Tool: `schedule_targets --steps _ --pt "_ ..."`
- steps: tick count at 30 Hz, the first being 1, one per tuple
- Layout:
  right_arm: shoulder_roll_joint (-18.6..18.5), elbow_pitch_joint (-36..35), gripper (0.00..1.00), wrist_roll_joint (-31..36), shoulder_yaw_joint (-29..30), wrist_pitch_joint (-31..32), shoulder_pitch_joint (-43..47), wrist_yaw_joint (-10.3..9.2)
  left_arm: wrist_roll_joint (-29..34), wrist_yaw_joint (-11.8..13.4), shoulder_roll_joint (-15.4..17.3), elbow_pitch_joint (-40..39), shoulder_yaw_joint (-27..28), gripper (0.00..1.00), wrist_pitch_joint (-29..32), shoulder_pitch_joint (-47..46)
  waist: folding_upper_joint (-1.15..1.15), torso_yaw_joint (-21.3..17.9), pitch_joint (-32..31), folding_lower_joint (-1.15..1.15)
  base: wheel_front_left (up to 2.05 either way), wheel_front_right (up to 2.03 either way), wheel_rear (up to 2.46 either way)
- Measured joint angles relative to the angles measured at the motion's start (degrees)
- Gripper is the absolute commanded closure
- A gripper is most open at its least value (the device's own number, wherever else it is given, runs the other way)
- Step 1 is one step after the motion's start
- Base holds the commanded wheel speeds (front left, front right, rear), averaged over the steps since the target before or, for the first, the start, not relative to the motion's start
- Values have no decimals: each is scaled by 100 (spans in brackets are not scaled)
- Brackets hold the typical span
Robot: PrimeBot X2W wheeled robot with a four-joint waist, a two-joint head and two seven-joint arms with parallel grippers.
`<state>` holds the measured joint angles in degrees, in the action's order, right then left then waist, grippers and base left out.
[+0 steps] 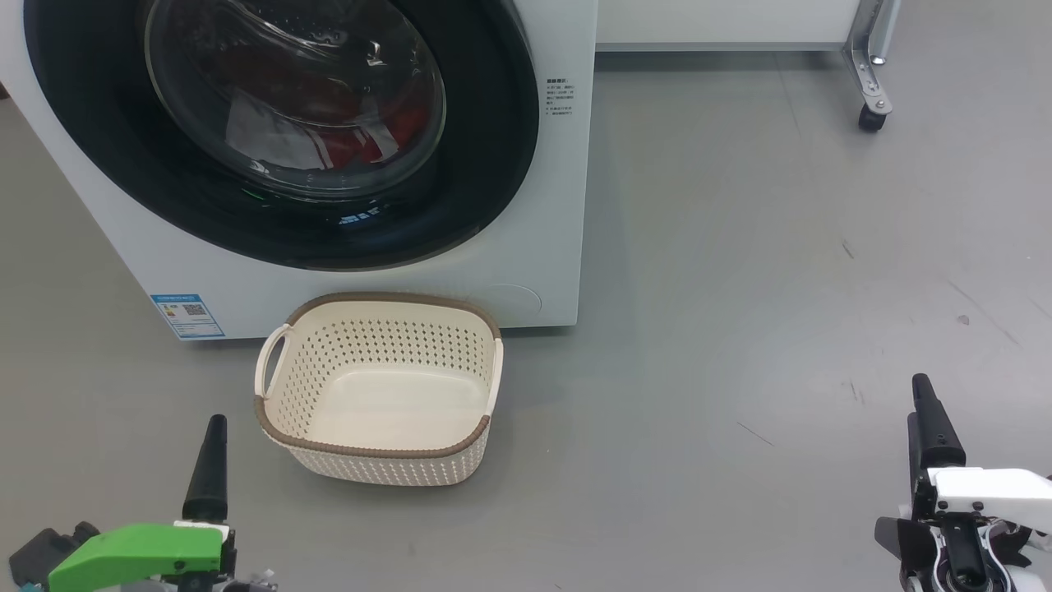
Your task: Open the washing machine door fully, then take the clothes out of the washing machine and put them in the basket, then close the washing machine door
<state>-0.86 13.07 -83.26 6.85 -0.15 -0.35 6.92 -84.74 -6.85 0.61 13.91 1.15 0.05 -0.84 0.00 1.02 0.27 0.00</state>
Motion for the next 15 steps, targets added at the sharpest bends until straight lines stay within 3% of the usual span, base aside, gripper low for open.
schedule_targets --steps 15 --pt "-27 -424 0 1416 -115 -300 -42 1 1386 -1 24 -327 -89 0 -321 -7 0 94 -6 0 0 0 0"
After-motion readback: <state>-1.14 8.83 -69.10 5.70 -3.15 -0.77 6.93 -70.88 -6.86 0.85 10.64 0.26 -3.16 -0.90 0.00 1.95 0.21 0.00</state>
